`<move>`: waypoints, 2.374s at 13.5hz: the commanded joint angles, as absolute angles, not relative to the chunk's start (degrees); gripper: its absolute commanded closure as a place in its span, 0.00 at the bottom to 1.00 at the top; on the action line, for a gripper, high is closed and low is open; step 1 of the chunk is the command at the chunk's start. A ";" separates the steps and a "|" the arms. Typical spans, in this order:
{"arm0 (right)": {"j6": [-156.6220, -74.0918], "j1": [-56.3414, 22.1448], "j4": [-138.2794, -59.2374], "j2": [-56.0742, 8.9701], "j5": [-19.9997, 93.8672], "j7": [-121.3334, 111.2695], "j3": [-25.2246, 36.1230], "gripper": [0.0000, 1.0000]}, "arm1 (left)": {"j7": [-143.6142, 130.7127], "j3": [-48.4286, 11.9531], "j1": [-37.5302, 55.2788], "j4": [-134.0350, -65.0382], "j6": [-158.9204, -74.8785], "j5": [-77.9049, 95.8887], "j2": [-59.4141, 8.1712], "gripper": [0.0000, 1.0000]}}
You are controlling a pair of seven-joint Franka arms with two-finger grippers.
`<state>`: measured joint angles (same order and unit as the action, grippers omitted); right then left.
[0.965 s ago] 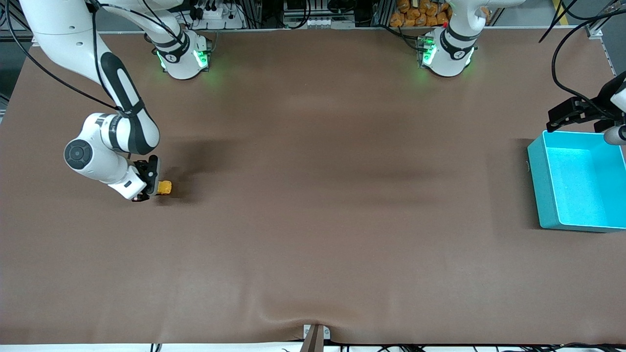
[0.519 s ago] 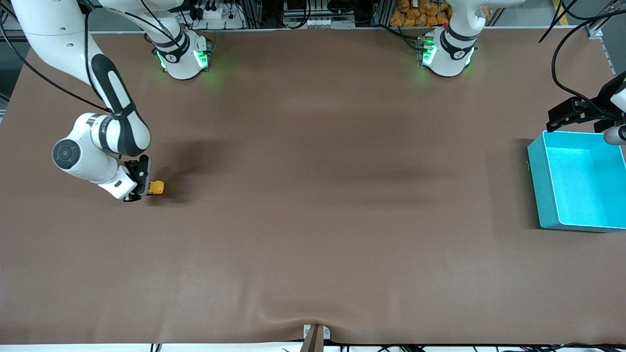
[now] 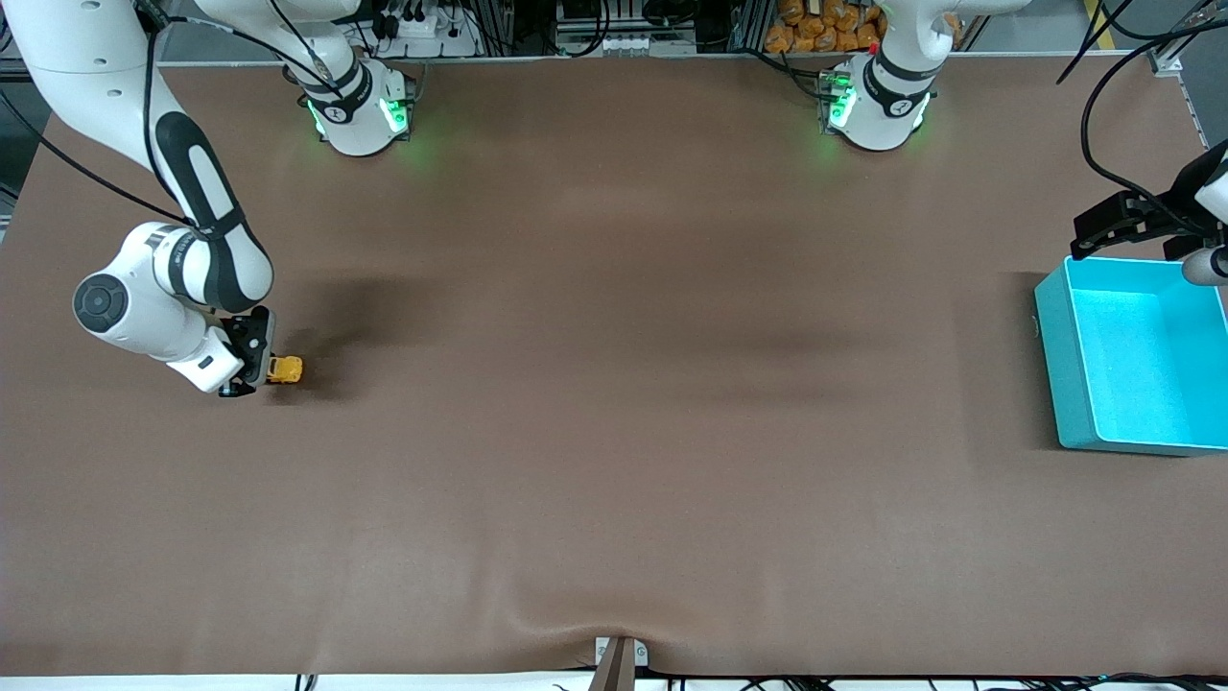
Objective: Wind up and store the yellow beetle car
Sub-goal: 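Press the yellow car down and drag it backward with the right gripper, then release the wound car from the right gripper toward the blue box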
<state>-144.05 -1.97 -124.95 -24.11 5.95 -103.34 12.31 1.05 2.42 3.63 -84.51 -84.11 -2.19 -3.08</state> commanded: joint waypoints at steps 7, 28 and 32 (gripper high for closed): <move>-144.67 4.13 -121.82 -28.56 7.12 -107.75 11.78 0.83 | 1.58 2.20 3.25 -86.13 -83.76 -1.58 -1.58 0.00; -144.58 11.60 -116.02 -33.31 7.12 -118.56 11.78 0.83 | 1.14 2.29 3.34 -86.13 -83.76 -1.58 -1.49 0.00; -144.58 12.65 -115.66 -33.49 7.12 -119.00 11.78 0.83 | 1.06 2.29 3.34 -86.13 -83.76 -1.58 -1.49 0.00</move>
<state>-142.63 10.75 -117.75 -28.49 5.97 -116.83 12.49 1.05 2.44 3.60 -84.89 -84.05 -2.19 -3.08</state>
